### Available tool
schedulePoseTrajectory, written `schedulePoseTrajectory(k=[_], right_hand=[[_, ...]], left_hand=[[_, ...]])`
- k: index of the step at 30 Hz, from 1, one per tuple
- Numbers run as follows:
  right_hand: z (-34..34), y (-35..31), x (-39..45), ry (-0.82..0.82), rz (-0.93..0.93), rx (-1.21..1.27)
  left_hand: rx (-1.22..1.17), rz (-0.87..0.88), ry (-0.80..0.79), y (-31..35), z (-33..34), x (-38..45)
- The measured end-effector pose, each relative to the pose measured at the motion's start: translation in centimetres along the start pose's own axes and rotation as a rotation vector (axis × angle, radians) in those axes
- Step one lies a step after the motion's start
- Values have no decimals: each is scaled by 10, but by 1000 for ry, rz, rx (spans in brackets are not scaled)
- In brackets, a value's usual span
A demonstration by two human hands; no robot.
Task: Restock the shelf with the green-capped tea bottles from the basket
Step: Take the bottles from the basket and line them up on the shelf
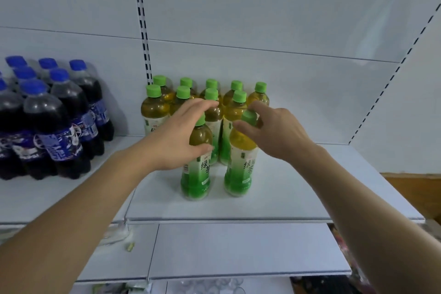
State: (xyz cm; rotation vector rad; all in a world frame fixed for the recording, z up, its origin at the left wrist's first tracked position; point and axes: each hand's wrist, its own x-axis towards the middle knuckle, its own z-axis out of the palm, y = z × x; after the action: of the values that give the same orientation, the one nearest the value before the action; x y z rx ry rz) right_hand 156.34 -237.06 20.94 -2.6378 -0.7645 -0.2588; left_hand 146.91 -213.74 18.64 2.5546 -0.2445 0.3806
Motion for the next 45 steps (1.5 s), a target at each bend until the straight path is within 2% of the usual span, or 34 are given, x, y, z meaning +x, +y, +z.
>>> schedulePoseTrajectory(k=[5,12,14,17,20,23,27,34,39,45], right_hand=[[21,-37,12,76,42,-43],[51,-86,22,154,6,-75],[59,-93,21,187,5,-92],[69,-87,11,244,49,-63],[85,-77,-7,163,100,80],[104,-66,-28,118,64,198],[146,-45,-51,57,99,224],[181,-54,-48,116,69,348],[199,-74,-46,207,28,335],[211,-75,-46,259,-75,262]], left_hand=[[17,26,-124,-22,-24,-1],[-43,0,-125,-57,-52,-16],[-130,-22,-64,-64,-48,-23],[-312,-84,109,-77,-27,-37],[-403,-138,209,-87,2,-54],[-411,-197,321,-91,29,-69],[-402,-275,447,-88,44,-75],[-458,-286,345,-110,31,-81],[-460,-242,405,-117,30,-83],[-413,-281,222,-124,38,-86]])
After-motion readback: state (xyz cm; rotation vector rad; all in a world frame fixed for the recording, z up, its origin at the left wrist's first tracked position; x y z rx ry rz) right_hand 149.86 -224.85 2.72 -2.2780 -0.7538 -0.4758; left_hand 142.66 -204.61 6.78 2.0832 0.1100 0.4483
